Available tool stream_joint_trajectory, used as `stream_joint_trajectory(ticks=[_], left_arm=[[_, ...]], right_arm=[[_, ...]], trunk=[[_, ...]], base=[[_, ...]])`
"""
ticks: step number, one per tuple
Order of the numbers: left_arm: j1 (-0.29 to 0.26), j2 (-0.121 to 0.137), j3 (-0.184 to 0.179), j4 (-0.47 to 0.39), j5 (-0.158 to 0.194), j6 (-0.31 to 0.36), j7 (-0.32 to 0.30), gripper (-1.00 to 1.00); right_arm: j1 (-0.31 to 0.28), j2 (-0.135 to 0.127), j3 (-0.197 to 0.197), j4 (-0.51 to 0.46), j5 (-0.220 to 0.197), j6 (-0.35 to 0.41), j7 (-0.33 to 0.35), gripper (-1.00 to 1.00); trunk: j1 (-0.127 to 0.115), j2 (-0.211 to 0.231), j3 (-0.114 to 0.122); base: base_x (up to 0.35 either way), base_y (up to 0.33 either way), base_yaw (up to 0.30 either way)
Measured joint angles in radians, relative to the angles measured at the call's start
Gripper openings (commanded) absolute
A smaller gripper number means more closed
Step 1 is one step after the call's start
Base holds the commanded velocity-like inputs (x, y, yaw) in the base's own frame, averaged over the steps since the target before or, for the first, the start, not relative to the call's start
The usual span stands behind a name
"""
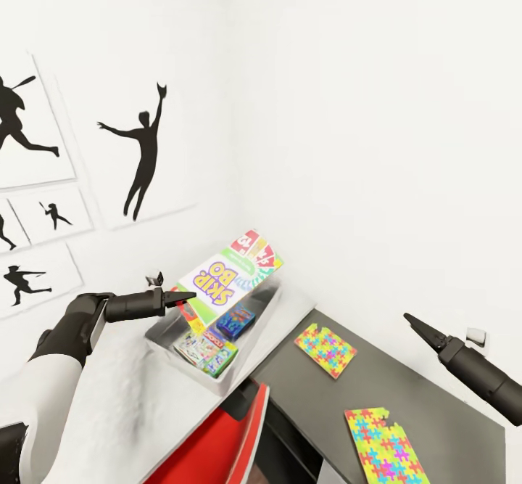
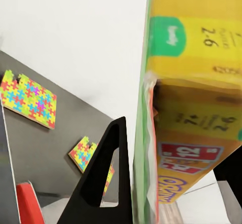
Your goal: Put all the toys in the child's room - the three board games (two on the bed and one on the table), the two jigsaw puzzles on the table, and the tennis ball on the table - inside the toy box on the table in the child's room.
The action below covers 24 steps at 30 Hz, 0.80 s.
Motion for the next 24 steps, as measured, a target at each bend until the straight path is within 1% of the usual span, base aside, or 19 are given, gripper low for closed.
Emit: stream_joint_trajectory(ticks=[4, 7, 13, 20, 24], left_arm=[[0.000, 0.000, -0.001, 0.000, 0.000, 0.000, 0.000, -1.00], [0.000, 0.000, -0.001, 0.000, 0.000, 0.000, 0.000, -1.00], [0.000, 0.000, -0.003, 0.000, 0.000, 0.000, 0.000, -1.00], [0.000, 0.001, -0.003, 0.000, 0.000, 0.000, 0.000, -1.00], [0.000, 0.000, -0.003, 0.000, 0.000, 0.000, 0.000, -1.00]], right_arm=[[0.000, 0.000, 0.000, 0.000, 0.000, 0.000, 0.000, 1.00], [0.000, 0.000, 0.000, 0.000, 0.000, 0.000, 0.000, 1.00], [0.000, 0.000, 0.000, 0.000, 0.000, 0.000, 0.000, 1.00], [0.000, 0.000, 0.000, 0.000, 0.000, -0.001, 0.000, 1.00], [0.000, 0.001, 0.000, 0.001, 0.000, -0.001, 0.000, 1.00]], trunk=[[0.000, 0.000, 0.000], [0.000, 0.000, 0.000], [0.000, 0.000, 0.006], [0.000, 0.000, 0.007], [0.000, 0.000, 0.007]], base=[[0.137, 0.008, -0.006], [0.026, 0.001, -0.007], [0.009, 0.023, -0.095], [0.017, 0.037, -0.015], [0.119, 0.028, -0.001]])
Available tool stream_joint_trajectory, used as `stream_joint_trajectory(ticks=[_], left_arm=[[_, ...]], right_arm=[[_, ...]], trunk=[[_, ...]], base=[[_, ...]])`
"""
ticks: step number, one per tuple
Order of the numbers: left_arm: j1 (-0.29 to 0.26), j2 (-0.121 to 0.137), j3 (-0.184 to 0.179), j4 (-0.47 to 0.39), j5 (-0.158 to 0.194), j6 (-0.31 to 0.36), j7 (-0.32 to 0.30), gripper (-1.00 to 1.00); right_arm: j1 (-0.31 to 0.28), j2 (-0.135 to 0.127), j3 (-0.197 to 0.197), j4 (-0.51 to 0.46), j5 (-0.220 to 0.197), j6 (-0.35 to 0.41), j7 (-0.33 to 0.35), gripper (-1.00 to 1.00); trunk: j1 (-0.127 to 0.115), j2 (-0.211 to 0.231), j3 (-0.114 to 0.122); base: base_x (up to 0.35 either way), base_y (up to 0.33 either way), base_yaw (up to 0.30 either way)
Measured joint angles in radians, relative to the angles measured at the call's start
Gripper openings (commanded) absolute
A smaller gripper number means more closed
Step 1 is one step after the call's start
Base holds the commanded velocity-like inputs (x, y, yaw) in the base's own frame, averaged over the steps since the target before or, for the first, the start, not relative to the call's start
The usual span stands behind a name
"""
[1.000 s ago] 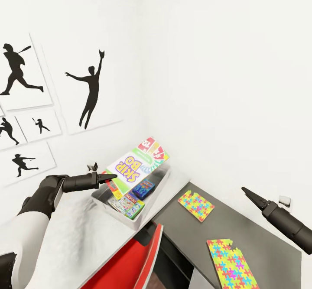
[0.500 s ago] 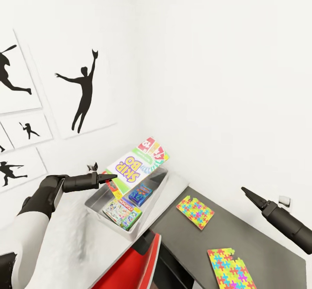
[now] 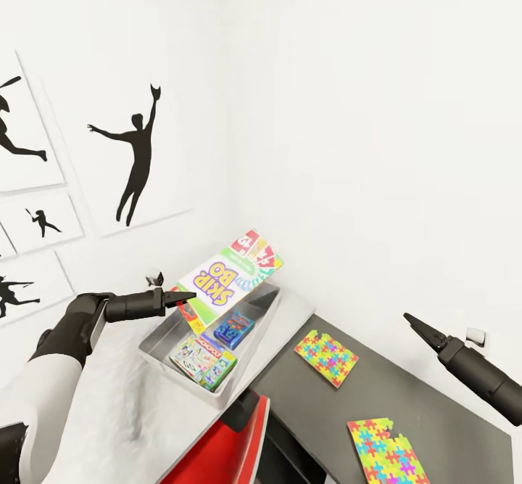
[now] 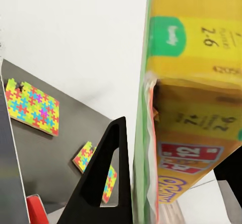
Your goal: Put all the toys in the child's room - the three board games (two on the bed and one on the table), the two jigsaw puzzles on the table, and the tennis ball on the table - inside the toy box on the table in the child's room.
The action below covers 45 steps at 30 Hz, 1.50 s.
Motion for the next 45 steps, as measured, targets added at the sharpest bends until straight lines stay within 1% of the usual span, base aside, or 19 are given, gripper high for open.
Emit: stream_joint_trajectory(ticks=[6, 21, 29, 30, 31, 33, 34, 35, 36, 38, 41, 43, 45], left_arm=[[0.000, 0.000, 0.001, 0.000, -0.001, 0.000, 0.000, -1.00], [0.000, 0.000, 0.000, 0.000, -0.001, 0.000, 0.000, -1.00], [-0.001, -0.002, 0.001, 0.006, -0.011, 0.008, 0.000, -1.00], [-0.001, -0.002, 0.002, 0.010, -0.014, 0.012, 0.018, -1.00], [-0.001, -0.002, 0.003, 0.011, -0.016, 0.014, 0.056, -1.00], [-0.001, -0.003, 0.007, 0.016, -0.016, 0.012, 0.152, -1.00], [-0.001, -0.004, 0.008, 0.019, -0.012, 0.012, 0.186, -1.00], [-0.001, -0.005, 0.009, 0.027, -0.012, 0.010, 0.240, -1.00], [-0.001, -0.009, 0.010, 0.038, -0.011, 0.008, 0.289, -1.00], [-0.002, -0.019, 0.014, 0.062, -0.006, 0.009, 0.362, -1.00], [-0.003, -0.027, 0.030, 0.084, -0.003, 0.010, 0.425, -1.00], [-0.003, -0.029, 0.037, 0.088, 0.001, 0.012, 0.442, -1.00], [-0.003, -0.038, 0.042, 0.092, 0.000, 0.011, 0.465, -1.00]], right_arm=[[0.000, 0.000, 0.000, -0.001, 0.000, 0.000, 0.000, 1.00], [0.000, 0.001, 0.000, 0.000, 0.000, 0.000, 0.000, 1.00], [0.000, 0.000, 0.000, 0.001, 0.001, -0.001, -0.001, 1.00], [-0.001, 0.001, 0.000, 0.002, 0.002, -0.002, -0.002, 1.00], [-0.001, 0.001, 0.000, 0.002, 0.007, -0.002, -0.003, 1.00], [-0.002, 0.002, 0.000, 0.002, 0.029, -0.002, -0.003, 1.00], [-0.002, 0.002, -0.001, 0.002, 0.036, -0.002, -0.002, 1.00], [-0.003, 0.002, -0.001, 0.002, 0.045, -0.001, -0.001, 1.00], [-0.003, 0.002, -0.001, 0.002, 0.052, -0.001, 0.000, 1.00], [-0.003, 0.002, -0.001, 0.002, 0.058, -0.001, 0.002, 1.00], [-0.003, 0.002, -0.001, 0.002, 0.062, 0.000, 0.008, 1.00], [-0.003, 0.002, -0.002, 0.002, 0.062, 0.001, 0.009, 1.00], [-0.003, 0.002, -0.002, 0.002, 0.063, 0.001, 0.009, 1.00]], trunk=[[0.000, 0.000, 0.000], [0.000, 0.000, 0.000], [0.000, 0.000, 0.000], [0.000, 0.000, 0.000], [0.000, 0.000, 0.000], [0.000, 0.000, 0.000], [0.000, 0.000, 0.000], [0.000, 0.000, 0.000], [0.000, 0.000, 0.000], [0.000, 0.000, 0.000], [0.000, 0.000, 0.000], [0.000, 0.000, 0.000], [0.000, 0.000, 0.000]], base=[[0.142, 0.020, 0.000], [0.006, 0.001, 0.000], [0.000, 0.000, 0.000], [0.000, 0.000, 0.000], [0.000, 0.000, 0.000], [0.000, 0.000, 0.000], [0.000, 0.000, 0.000], [0.000, 0.000, 0.000], [0.000, 0.000, 0.000], [0.000, 0.000, 0.000], [0.000, 0.000, 0.000], [0.000, 0.000, 0.000], [0.000, 0.000, 0.000]])
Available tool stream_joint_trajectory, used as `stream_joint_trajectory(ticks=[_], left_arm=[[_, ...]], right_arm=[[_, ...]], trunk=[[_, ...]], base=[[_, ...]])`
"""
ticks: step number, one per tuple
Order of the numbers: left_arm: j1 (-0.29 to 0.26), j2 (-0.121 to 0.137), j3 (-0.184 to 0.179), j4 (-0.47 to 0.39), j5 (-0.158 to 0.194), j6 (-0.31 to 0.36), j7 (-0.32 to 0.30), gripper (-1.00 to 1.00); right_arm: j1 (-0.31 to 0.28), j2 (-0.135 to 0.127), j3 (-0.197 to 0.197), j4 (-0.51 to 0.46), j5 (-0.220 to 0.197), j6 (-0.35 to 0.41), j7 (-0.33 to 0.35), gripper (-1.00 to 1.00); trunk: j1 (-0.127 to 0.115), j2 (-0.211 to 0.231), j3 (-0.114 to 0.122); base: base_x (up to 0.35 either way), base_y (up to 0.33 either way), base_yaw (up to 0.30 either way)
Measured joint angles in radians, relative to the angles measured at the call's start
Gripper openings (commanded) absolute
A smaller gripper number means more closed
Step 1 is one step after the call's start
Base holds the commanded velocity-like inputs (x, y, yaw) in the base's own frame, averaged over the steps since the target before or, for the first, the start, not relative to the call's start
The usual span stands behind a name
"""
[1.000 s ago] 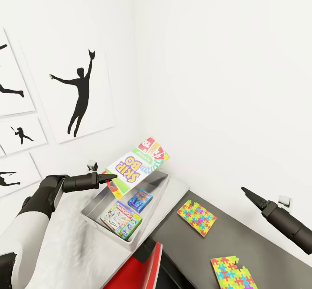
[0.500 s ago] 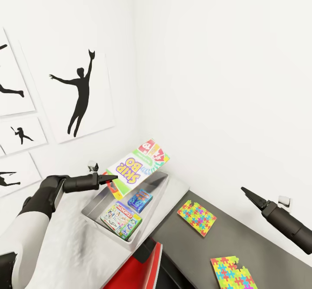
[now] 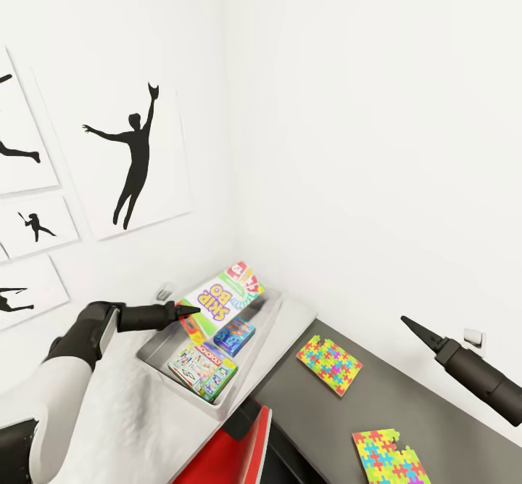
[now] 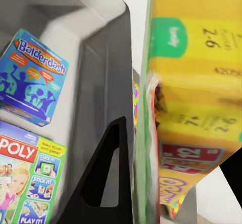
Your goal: Put all the toys in the child's room - the three board games (two on the bed and one on the table), the two jigsaw puzzles on the table, and the tennis ball on the table - inside the toy box on the table in the child's room.
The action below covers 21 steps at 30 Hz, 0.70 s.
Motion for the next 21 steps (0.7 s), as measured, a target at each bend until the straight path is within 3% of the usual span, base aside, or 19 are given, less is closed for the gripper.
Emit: stream_joint_trajectory(ticks=[5, 9, 15, 21], left_arm=[[0.000, -0.032, 0.005, 0.004, 0.000, -0.002, 0.097, -1.00], [0.000, -0.049, 0.020, 0.028, 0.001, -0.008, 0.126, -1.00], [0.000, -0.054, 0.059, 0.090, -0.003, -0.077, 0.159, -1.00], [0.000, -0.054, 0.096, 0.101, 0.002, -0.085, 0.180, -1.00]], right_arm=[[0.000, -0.001, -0.001, -0.001, 0.000, 0.001, -0.001, 1.00], [0.000, -0.002, -0.001, -0.001, 0.000, 0.003, -0.002, 1.00], [0.000, -0.003, -0.002, -0.001, 0.000, 0.006, -0.002, 1.00], [0.000, -0.004, -0.004, -0.001, -0.004, 0.008, -0.002, 1.00]], trunk=[[0.000, 0.000, 0.000], [0.000, 0.000, -0.003], [0.000, 0.000, -0.013], [0.000, 0.000, -0.022]], base=[[0.000, 0.000, 0.000], [0.000, 0.000, 0.000], [0.000, 0.000, 0.000], [0.000, 0.000, 0.000]])
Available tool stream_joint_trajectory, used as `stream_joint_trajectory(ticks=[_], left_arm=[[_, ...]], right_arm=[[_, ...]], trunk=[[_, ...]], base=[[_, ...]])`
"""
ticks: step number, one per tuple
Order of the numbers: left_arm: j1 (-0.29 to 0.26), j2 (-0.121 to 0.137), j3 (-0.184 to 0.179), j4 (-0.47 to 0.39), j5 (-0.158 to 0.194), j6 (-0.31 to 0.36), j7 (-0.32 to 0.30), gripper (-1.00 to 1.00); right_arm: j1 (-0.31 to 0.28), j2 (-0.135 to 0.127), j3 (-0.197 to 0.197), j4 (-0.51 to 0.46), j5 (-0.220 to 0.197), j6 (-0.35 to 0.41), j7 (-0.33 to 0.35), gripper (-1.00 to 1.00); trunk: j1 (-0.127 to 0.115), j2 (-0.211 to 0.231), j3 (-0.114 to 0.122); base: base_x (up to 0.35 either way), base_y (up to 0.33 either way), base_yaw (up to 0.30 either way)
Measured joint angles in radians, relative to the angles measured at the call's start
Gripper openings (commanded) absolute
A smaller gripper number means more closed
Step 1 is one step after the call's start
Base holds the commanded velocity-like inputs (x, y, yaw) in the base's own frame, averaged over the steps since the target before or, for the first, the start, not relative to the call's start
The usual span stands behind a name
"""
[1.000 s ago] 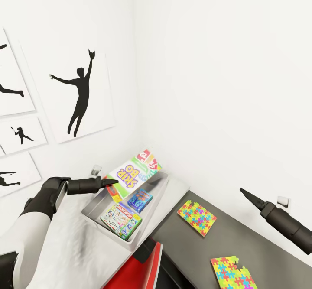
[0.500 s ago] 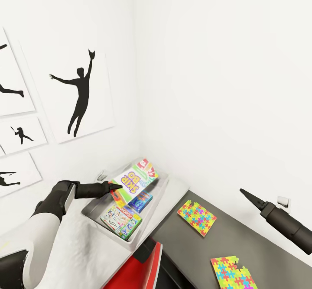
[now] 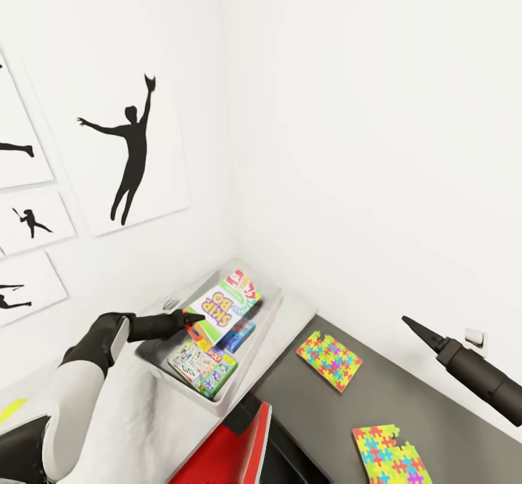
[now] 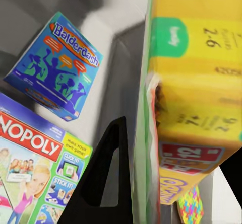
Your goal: Put all the toys in the child's room - the three board games (two on the bed and one on the table), the two jigsaw puzzles on the table, and the tennis ball on the table - inside the toy box on the table in the child's room.
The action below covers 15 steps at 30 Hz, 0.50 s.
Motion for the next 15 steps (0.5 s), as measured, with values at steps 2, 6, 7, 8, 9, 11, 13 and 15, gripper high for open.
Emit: stream_joint_trajectory(ticks=[2, 6, 7, 8, 9, 11, 13, 15], left_arm=[[0.000, 0.000, 0.019, 0.001, 0.000, 0.000, 0.001, -1.00], [0.000, 0.000, 0.042, 0.001, 0.000, -0.001, 0.002, -1.00], [0.001, 0.000, 0.043, 0.002, 0.000, -0.001, 0.002, -1.00], [0.001, 0.000, 0.045, 0.002, 0.000, -0.001, 0.002, -1.00], [0.001, 0.000, 0.046, 0.002, 0.000, -0.001, 0.002, -1.00], [0.001, 0.000, 0.047, 0.004, 0.001, 0.000, 0.002, -1.00], [0.002, 0.000, 0.047, 0.013, 0.000, 0.000, 0.002, -1.00], [0.002, 0.001, 0.048, 0.023, 0.000, 0.000, 0.002, -1.00]], right_arm=[[0.000, 0.000, 0.000, 0.000, -0.001, 0.001, 0.000, 1.00], [0.000, 0.000, 0.000, 0.000, -0.003, 0.001, 0.001, 1.00], [0.000, 0.000, 0.000, 0.000, -0.003, 0.001, 0.001, 1.00], [0.000, 0.000, -0.001, 0.000, -0.003, 0.001, 0.001, 1.00], [0.000, 0.000, -0.001, 0.000, -0.003, 0.001, 0.001, 1.00], [0.000, 0.000, -0.001, 0.000, -0.003, 0.001, 0.002, 1.00], [0.000, 0.000, -0.001, 0.000, -0.003, 0.001, 0.002, 1.00], [0.000, 0.000, -0.001, 0.000, -0.003, 0.001, 0.002, 1.00]], trunk=[[0.000, 0.000, -0.003], [0.000, 0.000, -0.010], [0.000, 0.000, -0.012], [0.000, 0.000, -0.013], [0.000, 0.000, -0.015], [0.000, 0.000, -0.018], [0.000, 0.000, -0.021], [0.000, 0.000, -0.025]], base=[[0.000, 0.000, 0.000], [0.000, 0.000, 0.000], [0.000, 0.000, 0.000], [0.000, 0.000, 0.000], [0.000, 0.000, 0.000], [0.000, 0.000, 0.000], [0.000, 0.000, 0.000], [0.000, 0.000, 0.000]])
